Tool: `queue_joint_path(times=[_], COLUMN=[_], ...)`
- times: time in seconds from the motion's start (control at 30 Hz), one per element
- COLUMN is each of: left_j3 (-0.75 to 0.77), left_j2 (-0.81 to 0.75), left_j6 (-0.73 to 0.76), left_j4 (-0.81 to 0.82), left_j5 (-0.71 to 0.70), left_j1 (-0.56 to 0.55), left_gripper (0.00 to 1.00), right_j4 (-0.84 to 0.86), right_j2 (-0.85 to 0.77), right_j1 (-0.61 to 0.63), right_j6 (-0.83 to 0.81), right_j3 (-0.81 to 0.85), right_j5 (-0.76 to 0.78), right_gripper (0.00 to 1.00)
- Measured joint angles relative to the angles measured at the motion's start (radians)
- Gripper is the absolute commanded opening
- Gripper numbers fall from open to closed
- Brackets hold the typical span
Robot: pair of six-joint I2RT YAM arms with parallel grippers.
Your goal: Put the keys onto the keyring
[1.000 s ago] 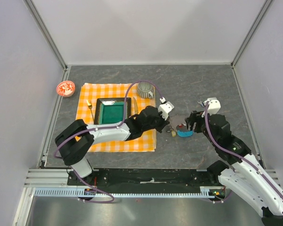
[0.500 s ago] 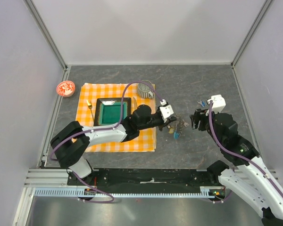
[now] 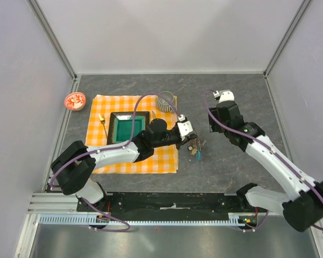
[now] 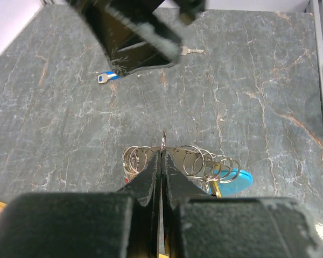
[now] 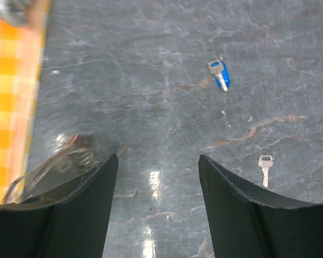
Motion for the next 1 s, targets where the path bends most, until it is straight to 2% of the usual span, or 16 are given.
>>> queue_joint_path(times=[0.17, 0.3, 0.53, 0.8, 1.0], left_j3=[-0.043, -0.106, -0.14, -0.14, -0.134], left_j2=[-0.001, -0.052, -0.101, -0.099, -0.097], left_j6=[0.0, 0.0, 0.0, 0.0, 0.0], left_j4=[0.066, 0.094, 0.098, 0.093, 0.089], left_j5=[-0.009, -0.026, -0.045, -0.056, -0.06], left_j1=[0.0, 0.0, -0.015, -0.029, -0.03], left_gripper=[0.02, 0.02, 0.02, 0.02, 0.02], right_j4=[0.039, 0.13, 0.341, 0.457, 0.467], right_j2=[0.207, 0.346, 0.572, 0.687, 0.71], right_j1=[-0.139, -0.239, -0.399, -0.492, -0.529], right_j6=[0.011, -0.004, -0.108, -0.214, -0.253], right_j3=[0.033, 0.035, 0.078, 0.127, 0.139], right_j5=[-0.002, -0.015, -0.175, -0.318, -0.379], right_gripper=[0.67, 0.61, 0.57, 0.31, 0.31])
